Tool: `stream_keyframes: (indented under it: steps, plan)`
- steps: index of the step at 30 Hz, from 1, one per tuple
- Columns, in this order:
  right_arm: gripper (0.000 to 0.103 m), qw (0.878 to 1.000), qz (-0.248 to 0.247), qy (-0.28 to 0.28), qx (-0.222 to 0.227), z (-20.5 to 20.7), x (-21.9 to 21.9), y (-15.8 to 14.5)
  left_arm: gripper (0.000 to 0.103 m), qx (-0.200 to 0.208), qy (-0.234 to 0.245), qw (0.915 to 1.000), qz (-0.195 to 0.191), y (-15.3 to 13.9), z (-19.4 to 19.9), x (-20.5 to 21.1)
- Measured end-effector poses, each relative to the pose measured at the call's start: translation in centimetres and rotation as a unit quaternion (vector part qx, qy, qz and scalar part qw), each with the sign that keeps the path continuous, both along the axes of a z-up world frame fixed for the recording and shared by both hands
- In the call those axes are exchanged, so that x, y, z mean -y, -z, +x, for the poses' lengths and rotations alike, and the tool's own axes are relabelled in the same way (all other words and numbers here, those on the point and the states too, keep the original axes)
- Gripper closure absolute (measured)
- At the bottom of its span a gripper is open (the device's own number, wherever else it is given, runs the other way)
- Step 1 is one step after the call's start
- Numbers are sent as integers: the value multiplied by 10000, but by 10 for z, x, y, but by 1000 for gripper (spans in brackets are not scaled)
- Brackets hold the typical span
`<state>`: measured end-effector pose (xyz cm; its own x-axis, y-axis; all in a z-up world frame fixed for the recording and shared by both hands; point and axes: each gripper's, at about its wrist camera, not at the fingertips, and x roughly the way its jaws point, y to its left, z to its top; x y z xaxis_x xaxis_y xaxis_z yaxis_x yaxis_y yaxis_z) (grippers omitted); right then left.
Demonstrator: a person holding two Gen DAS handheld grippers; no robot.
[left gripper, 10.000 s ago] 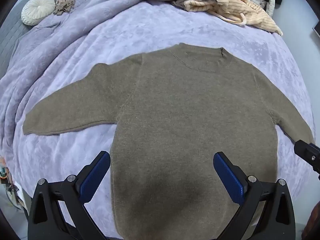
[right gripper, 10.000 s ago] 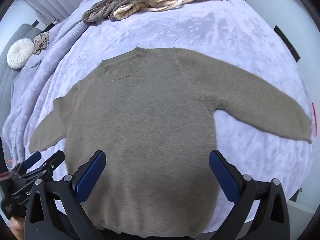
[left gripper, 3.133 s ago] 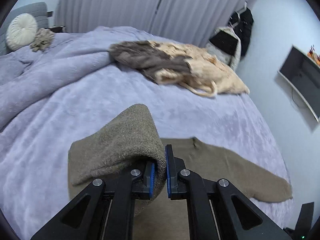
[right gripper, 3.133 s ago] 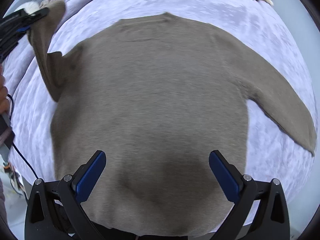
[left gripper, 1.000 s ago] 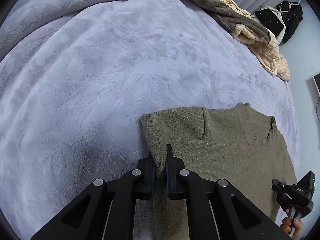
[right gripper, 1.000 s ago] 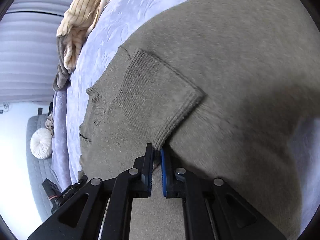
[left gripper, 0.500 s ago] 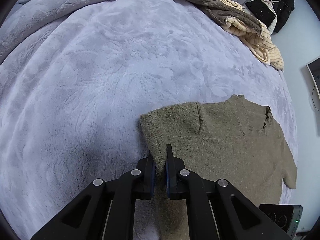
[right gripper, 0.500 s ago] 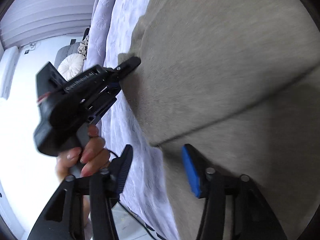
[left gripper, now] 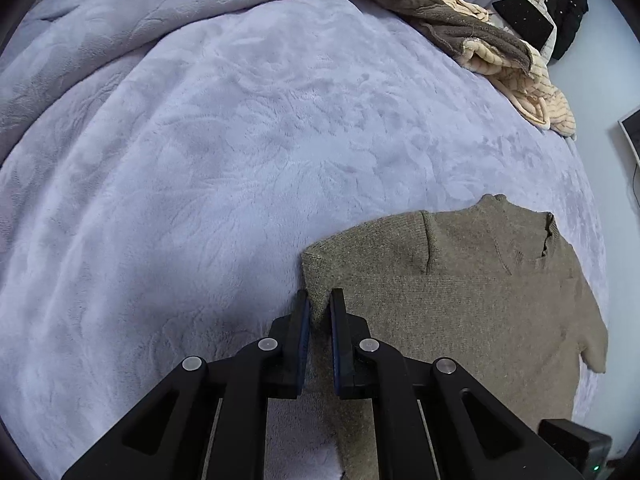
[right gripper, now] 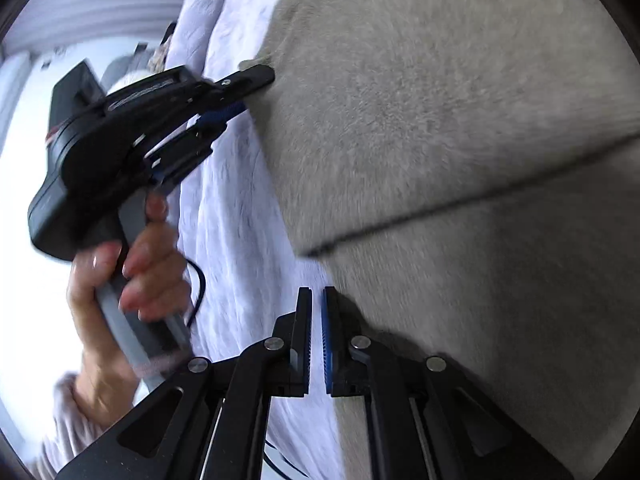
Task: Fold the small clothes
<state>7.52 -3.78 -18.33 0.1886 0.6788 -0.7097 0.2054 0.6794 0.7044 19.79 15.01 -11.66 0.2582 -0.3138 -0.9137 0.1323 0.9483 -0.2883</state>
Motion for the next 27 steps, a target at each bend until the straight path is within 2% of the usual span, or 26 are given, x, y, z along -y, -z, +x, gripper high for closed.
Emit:
stream_keyframes:
  steps: [2,5,7,8,9,13,14,16,17,19,22,27]
  plan:
    - [95,9996,-260,42,96,-8,23,-17,94,114,-38,9997,230,-9,-6,-1]
    - [92,9953,-706,567,351,-9,78,-50,94,209,-155,9991,324,-20,-16,-2]
    - [73,9862,-1113,1132,473,-10,128,-67,94,198,-256,9990,315,-25,-23,-2]
    - [56,9804,-1285,1407,498,-10,148,-73,94,198,-270,9990,281,-27,-26,0]
    - [49,9733,-1426,1727,512,-12,171,-78,94,194,-272,9991,252,-28,-30,3]
    - [50,9499,-1261,2841,323,-13,247,-74,94,109,-281,9993,201,-23,-47,22]
    - [55,9464,-1269,2952,318,-14,253,-74,94,77,-281,9993,232,-19,-50,26]
    - [85,9418,-1360,3068,199,-16,267,-68,94,-51,-315,9986,411,-6,-56,33]
    - [96,9406,-1377,3102,39,-13,269,-67,94,-105,-324,9983,464,-1,-59,34]
    - [96,9400,-1198,3195,10,-28,284,-68,94,-102,-331,9980,534,6,-64,35]
    - [96,9433,-1416,3003,65,-32,281,-73,94,-109,-335,9970,688,2,-70,34]
    - [95,9506,-1448,2745,-104,-44,285,-79,94,-43,-338,9960,830,-18,-83,33]
